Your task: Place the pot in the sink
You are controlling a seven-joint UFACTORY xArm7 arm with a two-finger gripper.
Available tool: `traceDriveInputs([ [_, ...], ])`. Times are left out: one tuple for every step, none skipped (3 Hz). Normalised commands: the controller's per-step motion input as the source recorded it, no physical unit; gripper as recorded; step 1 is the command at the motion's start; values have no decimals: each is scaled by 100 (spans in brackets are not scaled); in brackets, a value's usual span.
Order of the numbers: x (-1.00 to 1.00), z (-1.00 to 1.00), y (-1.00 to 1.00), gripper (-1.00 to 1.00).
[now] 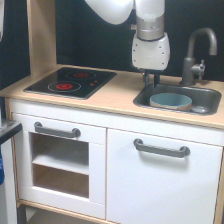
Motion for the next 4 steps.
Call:
traceDriveInputs([
  [-11, 53, -8, 100],
  [-20, 56, -8, 100],
  [-28, 55, -10, 100],
  [-29, 55, -8, 100],
])
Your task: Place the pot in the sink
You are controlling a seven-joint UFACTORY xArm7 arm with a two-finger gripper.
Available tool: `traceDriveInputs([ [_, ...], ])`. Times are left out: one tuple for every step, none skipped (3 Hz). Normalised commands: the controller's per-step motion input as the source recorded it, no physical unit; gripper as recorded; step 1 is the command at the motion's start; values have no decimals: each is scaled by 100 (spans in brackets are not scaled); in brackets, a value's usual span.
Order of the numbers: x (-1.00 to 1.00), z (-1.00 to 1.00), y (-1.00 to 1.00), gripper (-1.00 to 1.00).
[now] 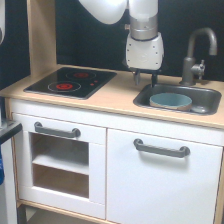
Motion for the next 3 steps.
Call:
traceDriveInputs([
  [-34, 55, -7, 100],
  [-34, 51, -4, 100],
  [-35, 48, -4, 100],
])
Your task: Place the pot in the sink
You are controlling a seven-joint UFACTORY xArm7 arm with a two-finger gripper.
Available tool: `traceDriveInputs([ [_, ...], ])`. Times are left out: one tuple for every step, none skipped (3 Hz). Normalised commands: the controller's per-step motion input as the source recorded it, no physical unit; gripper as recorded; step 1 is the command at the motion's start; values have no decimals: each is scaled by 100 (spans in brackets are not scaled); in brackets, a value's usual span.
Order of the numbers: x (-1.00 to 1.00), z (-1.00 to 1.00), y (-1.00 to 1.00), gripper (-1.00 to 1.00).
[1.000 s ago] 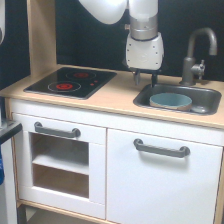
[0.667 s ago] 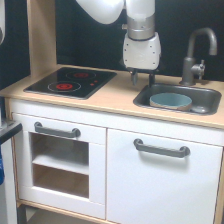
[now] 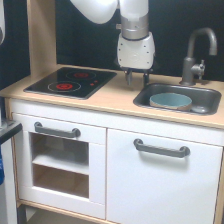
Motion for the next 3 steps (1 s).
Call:
traceDriveInputs([
  [-35, 41, -5, 100],
  [-34, 32, -7, 100],
  [-30, 30, -9, 100],
])
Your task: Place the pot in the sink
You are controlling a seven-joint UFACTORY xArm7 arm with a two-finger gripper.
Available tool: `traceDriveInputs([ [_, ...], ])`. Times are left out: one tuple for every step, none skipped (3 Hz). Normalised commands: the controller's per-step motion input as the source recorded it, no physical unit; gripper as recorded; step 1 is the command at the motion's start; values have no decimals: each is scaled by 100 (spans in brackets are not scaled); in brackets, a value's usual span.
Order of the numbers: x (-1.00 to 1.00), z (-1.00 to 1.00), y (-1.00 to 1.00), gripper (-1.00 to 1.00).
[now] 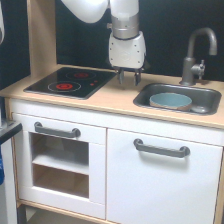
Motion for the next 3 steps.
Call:
traceDriveInputs([
  [-29, 27, -11, 100],
  [-30, 29, -15, 99],
  [-32, 33, -16, 99],
])
